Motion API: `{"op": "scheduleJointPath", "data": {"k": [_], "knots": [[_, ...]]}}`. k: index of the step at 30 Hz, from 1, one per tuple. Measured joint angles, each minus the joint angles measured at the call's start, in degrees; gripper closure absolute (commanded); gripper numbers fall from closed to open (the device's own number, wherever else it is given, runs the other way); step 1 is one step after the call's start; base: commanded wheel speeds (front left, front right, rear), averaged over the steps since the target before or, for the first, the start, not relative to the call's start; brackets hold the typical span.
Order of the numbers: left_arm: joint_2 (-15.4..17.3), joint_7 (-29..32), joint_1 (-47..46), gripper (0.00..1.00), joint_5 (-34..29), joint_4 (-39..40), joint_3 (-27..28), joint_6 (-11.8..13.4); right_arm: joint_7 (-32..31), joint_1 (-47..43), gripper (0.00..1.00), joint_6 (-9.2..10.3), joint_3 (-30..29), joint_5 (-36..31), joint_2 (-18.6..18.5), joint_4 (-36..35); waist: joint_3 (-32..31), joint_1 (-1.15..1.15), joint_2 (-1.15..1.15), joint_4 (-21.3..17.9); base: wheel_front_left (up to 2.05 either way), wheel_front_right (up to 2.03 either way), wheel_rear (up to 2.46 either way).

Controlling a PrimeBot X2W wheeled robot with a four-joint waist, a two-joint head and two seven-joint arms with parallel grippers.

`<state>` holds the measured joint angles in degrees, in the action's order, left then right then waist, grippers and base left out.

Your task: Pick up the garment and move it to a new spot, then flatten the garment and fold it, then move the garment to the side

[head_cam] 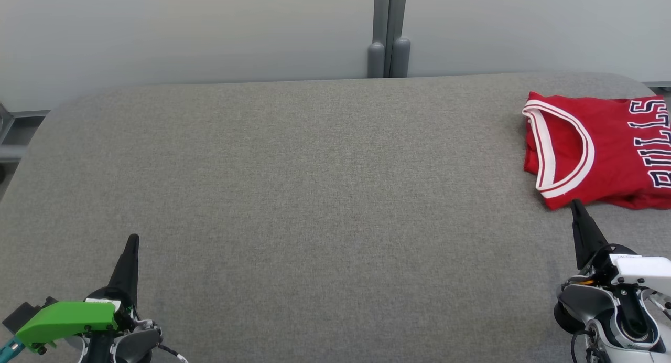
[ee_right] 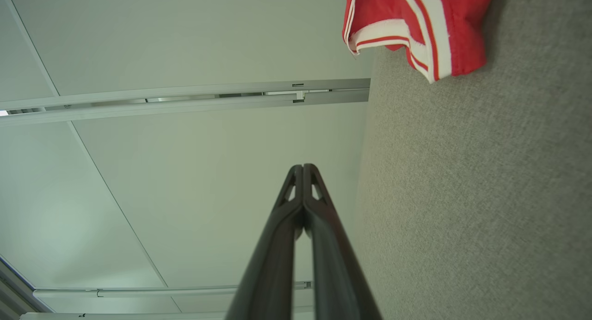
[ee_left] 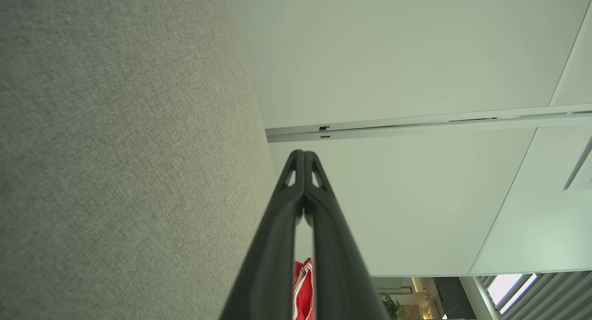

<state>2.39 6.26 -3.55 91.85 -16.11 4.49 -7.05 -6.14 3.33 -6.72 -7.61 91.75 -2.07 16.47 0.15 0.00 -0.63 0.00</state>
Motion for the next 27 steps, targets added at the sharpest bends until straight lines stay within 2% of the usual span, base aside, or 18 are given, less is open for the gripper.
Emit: {"op": "scheduleJointPath", "data": {"k": [27], "knots": [[0.0, 0.0, 0.0, 1.0, 0.0, 0.05, 0.03, 0.0, -0.04, 0.0, 1.0, -0.01, -0.01, 0.0, 0.0, -0.09, 0.01, 0.0, 0.0, 0.0, 0.0, 0.0, 0.0]]}}
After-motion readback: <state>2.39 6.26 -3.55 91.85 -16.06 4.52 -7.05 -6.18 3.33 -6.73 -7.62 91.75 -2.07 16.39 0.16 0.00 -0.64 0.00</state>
